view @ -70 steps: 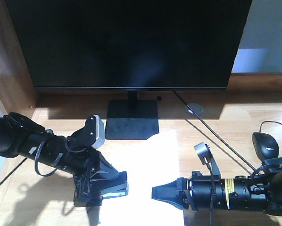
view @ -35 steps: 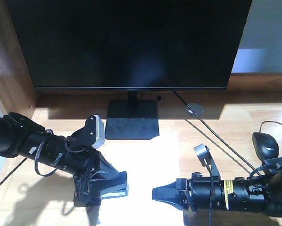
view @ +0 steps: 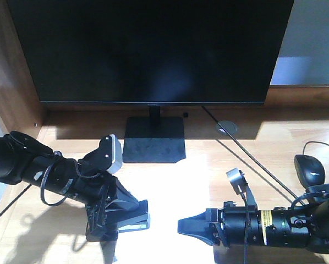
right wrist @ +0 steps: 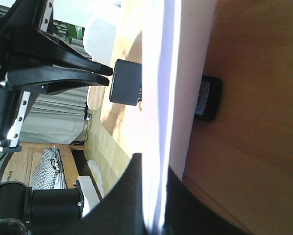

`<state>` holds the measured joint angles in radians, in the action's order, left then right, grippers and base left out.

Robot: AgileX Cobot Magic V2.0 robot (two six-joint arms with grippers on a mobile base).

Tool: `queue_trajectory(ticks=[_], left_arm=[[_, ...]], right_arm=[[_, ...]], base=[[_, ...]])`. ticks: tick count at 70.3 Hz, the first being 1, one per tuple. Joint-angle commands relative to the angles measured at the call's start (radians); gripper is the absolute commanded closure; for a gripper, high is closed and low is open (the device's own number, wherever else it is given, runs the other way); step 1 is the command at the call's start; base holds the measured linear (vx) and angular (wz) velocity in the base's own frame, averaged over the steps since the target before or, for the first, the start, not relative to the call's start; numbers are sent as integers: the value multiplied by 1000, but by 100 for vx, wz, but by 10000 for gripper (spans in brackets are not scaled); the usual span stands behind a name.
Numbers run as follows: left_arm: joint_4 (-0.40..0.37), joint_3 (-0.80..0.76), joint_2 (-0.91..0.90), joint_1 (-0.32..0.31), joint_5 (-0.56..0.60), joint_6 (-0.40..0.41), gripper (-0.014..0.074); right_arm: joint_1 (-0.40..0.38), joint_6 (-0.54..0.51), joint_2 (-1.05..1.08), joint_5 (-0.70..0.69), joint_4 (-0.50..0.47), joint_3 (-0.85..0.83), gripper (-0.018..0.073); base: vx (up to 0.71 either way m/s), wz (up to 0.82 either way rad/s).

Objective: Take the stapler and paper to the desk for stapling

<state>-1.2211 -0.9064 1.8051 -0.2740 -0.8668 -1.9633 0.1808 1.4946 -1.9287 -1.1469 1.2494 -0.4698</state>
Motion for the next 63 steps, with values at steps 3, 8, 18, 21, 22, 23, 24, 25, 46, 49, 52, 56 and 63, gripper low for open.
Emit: queue_trajectory(ticks=[3,8,18,21,22,23,24,25,46,49,52,56,63], left_arm=[[-46,-24,-39,-4,-39,8,603],[-49,-24,-38,-4,-39,8,603],[-87,-24,-38,-4,-38,6,603],[-90,-24,-35,-4,-38,2,603],[-90,-24,-34,-4,-38,-2,603],[-90,-24,-32,-4,-38,-5,603],[-89,-24,-29,-4,-38,-7,603],[-87,-24,-27,-4,-38,-10,603],[-72,-24,79,-18,-25,-24,603],[-71,-24,93,-21,-21,-25,603],[-70,-24,108,-23,-19,-25,603],[-70,-24,123,-23,-19,-25,603],[-54,-24,140,-23,-14,-25,603]], right_arm=[[2,-12,32,-73,-14,-15,562],[2,-12,32,-75,-14,-15,562],[2,-12,32,-78,-14,-15,562],[2,-12,32,-78,-14,-15,562],[2,-12,32,-78,-14,-15,562],[2,-12,32,-78,-14,-15,562],[2,-12,32,-78,-14,-15,562],[2,-12,32,-78,-14,-15,562],[2,-12,32,-78,-14,-15,562],[2,-12,32,-78,-14,-15,562],[2,-12,32,-78,-14,-15,562],[2,-12,32,-78,-14,-15,562],[2,-12,32,-78,-14,-15,562]], base=[[0,0],[0,0],[0,0],[0,0],[0,0],[0,0],[0,0],[0,0],[0,0],[0,0],[0,0],[0,0],[0,0]])
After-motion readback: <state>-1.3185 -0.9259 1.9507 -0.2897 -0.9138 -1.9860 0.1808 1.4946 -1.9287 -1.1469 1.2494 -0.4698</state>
